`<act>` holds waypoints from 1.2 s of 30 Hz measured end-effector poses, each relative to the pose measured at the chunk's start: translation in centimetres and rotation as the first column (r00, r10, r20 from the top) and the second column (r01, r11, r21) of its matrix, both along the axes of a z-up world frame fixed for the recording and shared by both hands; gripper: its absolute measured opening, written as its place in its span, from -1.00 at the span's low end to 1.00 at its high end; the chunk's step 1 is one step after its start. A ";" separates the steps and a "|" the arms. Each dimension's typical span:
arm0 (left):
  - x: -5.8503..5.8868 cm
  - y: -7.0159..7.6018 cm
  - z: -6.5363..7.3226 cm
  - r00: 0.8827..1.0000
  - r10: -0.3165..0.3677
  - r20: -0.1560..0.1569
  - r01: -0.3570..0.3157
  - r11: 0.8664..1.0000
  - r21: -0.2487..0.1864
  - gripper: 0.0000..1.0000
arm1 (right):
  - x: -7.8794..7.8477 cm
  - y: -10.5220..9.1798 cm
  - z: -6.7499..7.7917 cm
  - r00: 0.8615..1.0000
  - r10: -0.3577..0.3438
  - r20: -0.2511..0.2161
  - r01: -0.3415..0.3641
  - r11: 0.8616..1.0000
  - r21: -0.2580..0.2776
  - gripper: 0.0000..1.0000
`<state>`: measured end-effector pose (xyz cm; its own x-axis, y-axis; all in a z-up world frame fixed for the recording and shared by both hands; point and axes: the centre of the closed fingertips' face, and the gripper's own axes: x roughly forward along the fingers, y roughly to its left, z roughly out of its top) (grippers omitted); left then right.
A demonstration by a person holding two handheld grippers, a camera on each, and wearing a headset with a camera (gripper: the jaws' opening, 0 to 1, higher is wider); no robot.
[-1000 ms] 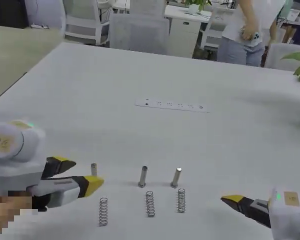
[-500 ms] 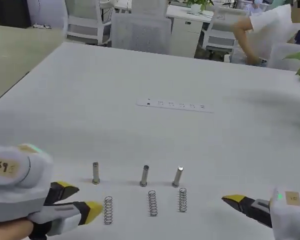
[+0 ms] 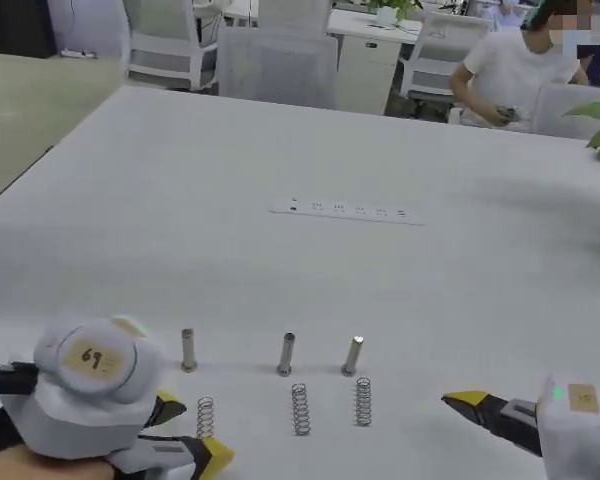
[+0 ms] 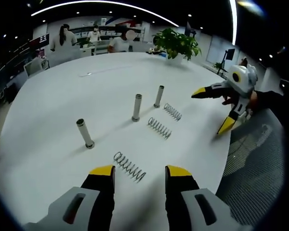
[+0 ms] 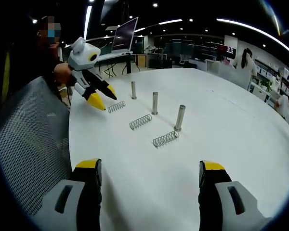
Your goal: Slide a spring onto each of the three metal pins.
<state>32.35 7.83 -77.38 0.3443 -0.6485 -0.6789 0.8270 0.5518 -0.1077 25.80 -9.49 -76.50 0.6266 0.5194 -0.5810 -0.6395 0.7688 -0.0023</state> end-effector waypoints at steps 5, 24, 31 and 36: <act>0.4 0.0 -0.6 1.000 0.003 0.005 -0.003 0.999 0.035 -0.30 | 0.0 -0.1 0.0 1.000 -0.005 0.002 0.005 1.000 0.002 0.65; 1.3 0.0 -1.8 0.998 -0.015 0.057 0.009 0.994 0.108 -0.48 | 0.0 -0.1 0.0 1.000 -0.004 0.002 0.004 1.000 0.006 0.64; 1.6 1.6 -1.9 0.997 0.014 0.069 -0.022 0.993 0.117 -0.51 | 0.0 0.0 0.0 1.000 -0.003 -0.001 0.003 1.000 0.004 0.63; 2.2 2.9 -1.6 0.995 0.053 0.081 -0.062 0.992 0.106 -0.53 | -0.1 0.1 0.0 1.000 0.001 -0.004 -0.001 1.000 0.002 0.63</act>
